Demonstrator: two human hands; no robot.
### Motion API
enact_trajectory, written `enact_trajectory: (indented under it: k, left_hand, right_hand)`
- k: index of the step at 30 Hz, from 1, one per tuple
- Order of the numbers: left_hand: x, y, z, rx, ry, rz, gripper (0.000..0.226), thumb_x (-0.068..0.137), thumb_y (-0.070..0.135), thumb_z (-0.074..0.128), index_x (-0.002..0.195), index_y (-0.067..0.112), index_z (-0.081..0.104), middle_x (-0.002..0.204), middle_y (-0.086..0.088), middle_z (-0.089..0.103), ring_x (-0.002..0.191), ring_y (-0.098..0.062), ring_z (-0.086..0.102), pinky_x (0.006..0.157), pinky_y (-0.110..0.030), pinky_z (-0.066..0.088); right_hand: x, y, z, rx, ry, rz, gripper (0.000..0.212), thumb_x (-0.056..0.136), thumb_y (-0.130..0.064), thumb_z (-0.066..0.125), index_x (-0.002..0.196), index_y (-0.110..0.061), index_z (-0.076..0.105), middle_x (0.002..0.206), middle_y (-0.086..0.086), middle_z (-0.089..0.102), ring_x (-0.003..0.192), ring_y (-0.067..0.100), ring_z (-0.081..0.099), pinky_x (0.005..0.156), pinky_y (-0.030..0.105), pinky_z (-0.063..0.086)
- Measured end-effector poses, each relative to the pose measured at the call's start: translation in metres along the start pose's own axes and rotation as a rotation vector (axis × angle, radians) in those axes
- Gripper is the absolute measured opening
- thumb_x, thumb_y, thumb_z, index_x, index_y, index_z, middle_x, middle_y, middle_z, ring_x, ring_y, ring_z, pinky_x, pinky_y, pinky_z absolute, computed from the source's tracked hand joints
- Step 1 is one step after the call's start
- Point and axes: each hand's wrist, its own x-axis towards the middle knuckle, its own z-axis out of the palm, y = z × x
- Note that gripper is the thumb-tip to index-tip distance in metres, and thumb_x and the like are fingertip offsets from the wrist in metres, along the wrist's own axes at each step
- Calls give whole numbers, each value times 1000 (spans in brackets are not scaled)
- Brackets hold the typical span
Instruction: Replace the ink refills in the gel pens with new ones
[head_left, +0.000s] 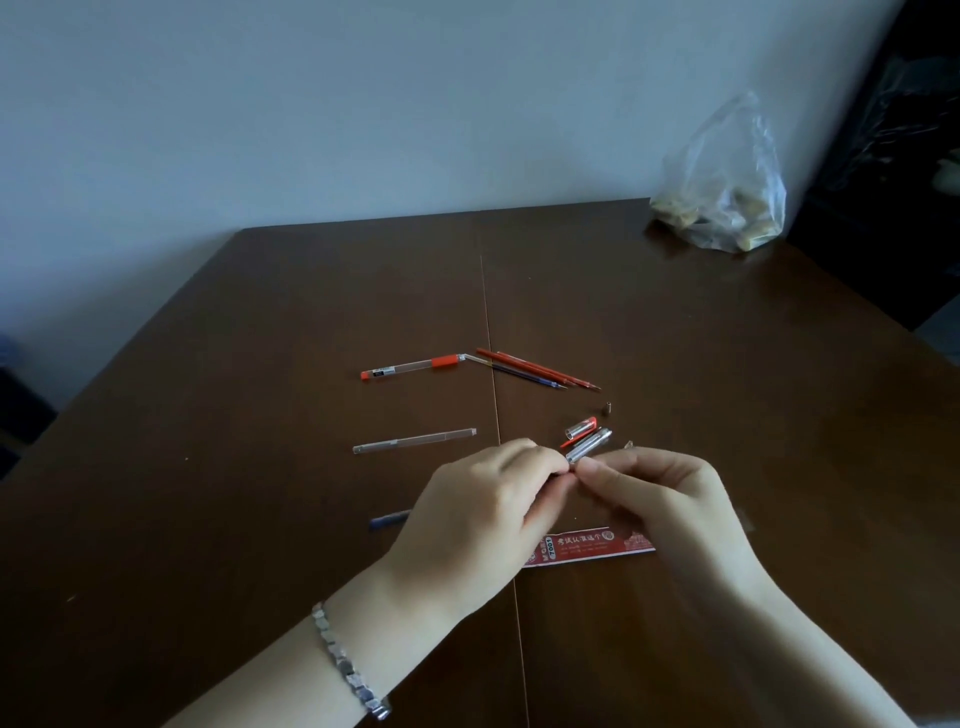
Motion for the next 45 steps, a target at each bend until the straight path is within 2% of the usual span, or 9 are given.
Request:
enact_trajectory:
  k: [4,9,12,16,20,29,37,41,45]
  left_hand:
    - [6,4,-3,-434,-100,-281,16,86,29,55,83,18,66,67,20,64,63,1,61,53,-8,46]
    - [18,-7,-19,-1128,-534,-802,26,87,10,52,65,11,65,53,1,62,35,-4,40,32,-13,26]
    - [15,-22,-17,-695,-396,-795,17,87,18,56,73,17,65,63,5,65,43,-5,49,38,-12,35]
    - [7,-44,-4,-89,-239,-521,11,87,23,56,94,20,63,98,7,62,82,-3,54,64,-4,37]
    - [2,-62,10,15,-178,-414,20,89,15,52,107,14,60,110,-1,54,98,-11,53,72,-3,34]
    - [-4,-82,26,145,-172,-259,24,84,4,59,107,9,64,98,-7,64,96,-22,58,83,-34,50]
    - [1,-49,28,122,-91,-224,34,78,11,66,111,14,60,109,-6,64,99,-18,61,83,-21,42]
    - [9,-2,39,-36,-153,-138,36,86,26,56,122,20,52,121,1,57,111,-10,51,89,-15,33]
    - [10,13,57,-8,-346,-127,49,88,36,51,133,22,37,135,3,44,125,-12,35,103,-26,30]
  right_hand:
    - [1,-3,-4,-180,-51,-186,11,74,-13,70,64,-11,73,62,18,65,49,7,51,46,14,39]
    - [12,-7,-22,-116,-113,-276,8,66,-16,75,60,-16,68,57,5,60,48,5,49,47,14,41]
    - [40,-14,-44,-249,147,-288,10,75,-16,68,65,-19,69,51,1,60,47,5,51,49,13,45]
    - [95,-1,-61,-743,216,-171,7,82,-17,62,84,-16,69,74,2,66,60,11,59,58,21,46]
    - [135,19,-63,-914,137,-117,13,80,-9,61,89,-11,69,89,3,63,79,15,57,70,27,45]
    - [116,23,-79,-989,65,-161,23,77,-9,63,98,-18,66,93,1,67,84,13,59,72,20,42]
    - [33,16,-117,-1149,-96,81,33,74,-42,67,104,-36,54,97,-8,54,88,10,55,74,21,44]
    - [32,25,-117,-1085,-24,71,25,75,-23,70,95,-34,59,79,-12,61,74,5,56,63,18,42]
    - [27,26,-111,-959,36,27,27,73,-13,71,82,-35,59,65,-10,66,70,2,57,57,15,35]
